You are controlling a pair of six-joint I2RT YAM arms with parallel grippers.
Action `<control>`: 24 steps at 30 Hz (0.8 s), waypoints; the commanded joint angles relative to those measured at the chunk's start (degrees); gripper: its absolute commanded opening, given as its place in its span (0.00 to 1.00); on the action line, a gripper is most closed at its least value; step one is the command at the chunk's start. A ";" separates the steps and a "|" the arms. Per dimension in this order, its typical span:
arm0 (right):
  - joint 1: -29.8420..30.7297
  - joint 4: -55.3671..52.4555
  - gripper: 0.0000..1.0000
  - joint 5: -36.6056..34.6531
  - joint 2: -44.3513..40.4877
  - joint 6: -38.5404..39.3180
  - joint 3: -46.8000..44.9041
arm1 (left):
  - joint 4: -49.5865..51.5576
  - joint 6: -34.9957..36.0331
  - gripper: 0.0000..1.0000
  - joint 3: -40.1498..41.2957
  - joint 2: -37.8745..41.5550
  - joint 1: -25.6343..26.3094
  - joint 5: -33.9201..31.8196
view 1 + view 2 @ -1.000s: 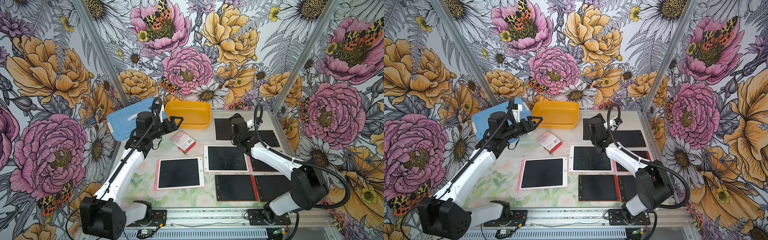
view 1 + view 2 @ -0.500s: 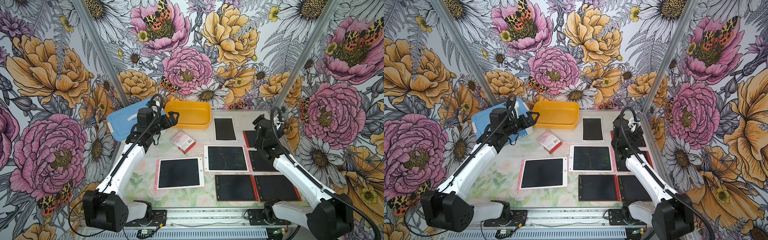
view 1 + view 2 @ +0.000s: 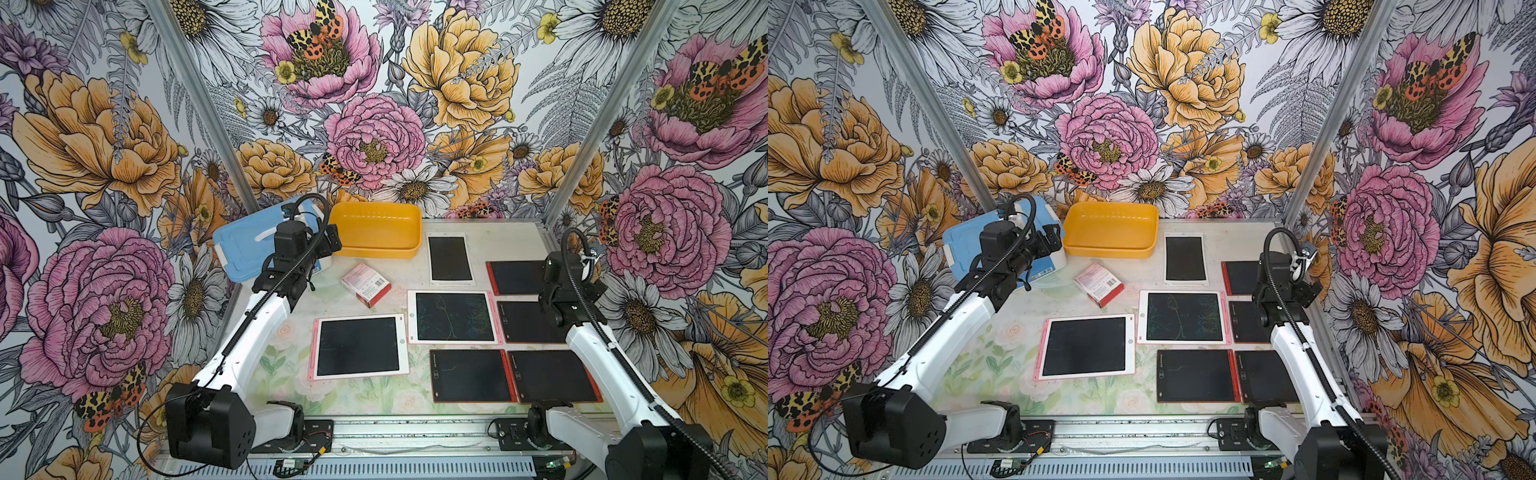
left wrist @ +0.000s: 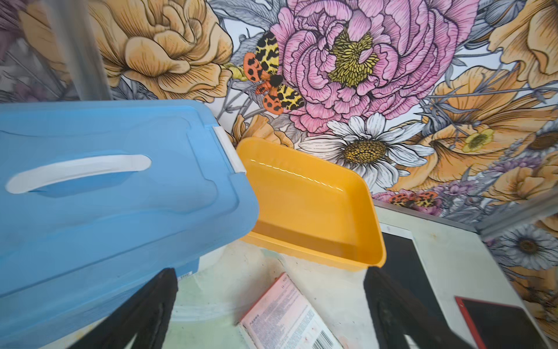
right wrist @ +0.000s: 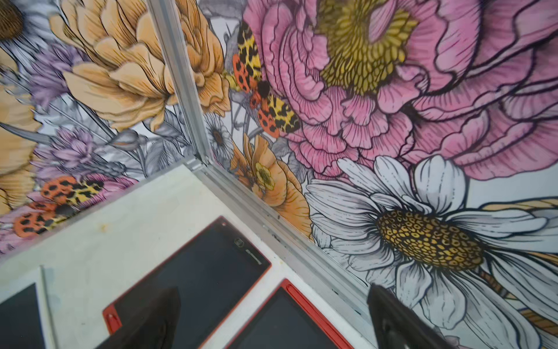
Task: Take out the writing tablet from the storage box
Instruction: Reset both arms
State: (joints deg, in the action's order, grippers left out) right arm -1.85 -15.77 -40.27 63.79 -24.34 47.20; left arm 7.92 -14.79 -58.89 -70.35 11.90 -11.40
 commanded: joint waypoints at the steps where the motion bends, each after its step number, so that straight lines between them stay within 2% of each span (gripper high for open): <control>1: -1.72 -3.45 1.00 6.92 3.05 -1.30 0.61 | -12.76 9.95 0.99 6.64 2.69 1.90 -13.20; 4: -2.23 -2.89 1.00 9.82 5.49 -1.45 -0.05 | -22.69 13.81 0.99 14.43 3.72 2.12 -16.52; 9: -2.33 0.38 1.00 10.07 7.09 -1.71 -2.58 | -32.33 14.53 0.99 24.69 3.05 1.13 -21.14; 13: -2.29 13.29 0.99 12.70 1.41 -1.69 -11.18 | -40.78 12.89 0.99 32.66 1.69 -0.10 -23.14; 16: -2.29 24.12 1.00 14.18 -2.57 -1.21 -18.48 | -45.80 14.00 0.99 36.30 -0.16 -0.86 -23.74; 20: -2.14 26.36 0.99 13.99 -3.50 0.44 -20.98 | -46.92 14.23 0.99 37.79 -3.54 -2.77 -24.01; 22: -1.95 28.36 0.99 13.83 -3.02 1.09 -21.97 | -52.34 14.74 0.99 38.74 -6.49 -2.75 -25.57; 24: -1.80 30.50 0.99 13.85 -2.40 1.36 -22.83 | -55.19 14.83 0.99 39.02 -7.51 -3.46 -23.41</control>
State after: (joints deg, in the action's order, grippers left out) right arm -3.84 7.62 -27.05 61.30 -24.32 25.36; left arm -38.48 -1.04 -20.84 -76.62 9.23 -34.50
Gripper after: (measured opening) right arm 0.995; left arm 0.987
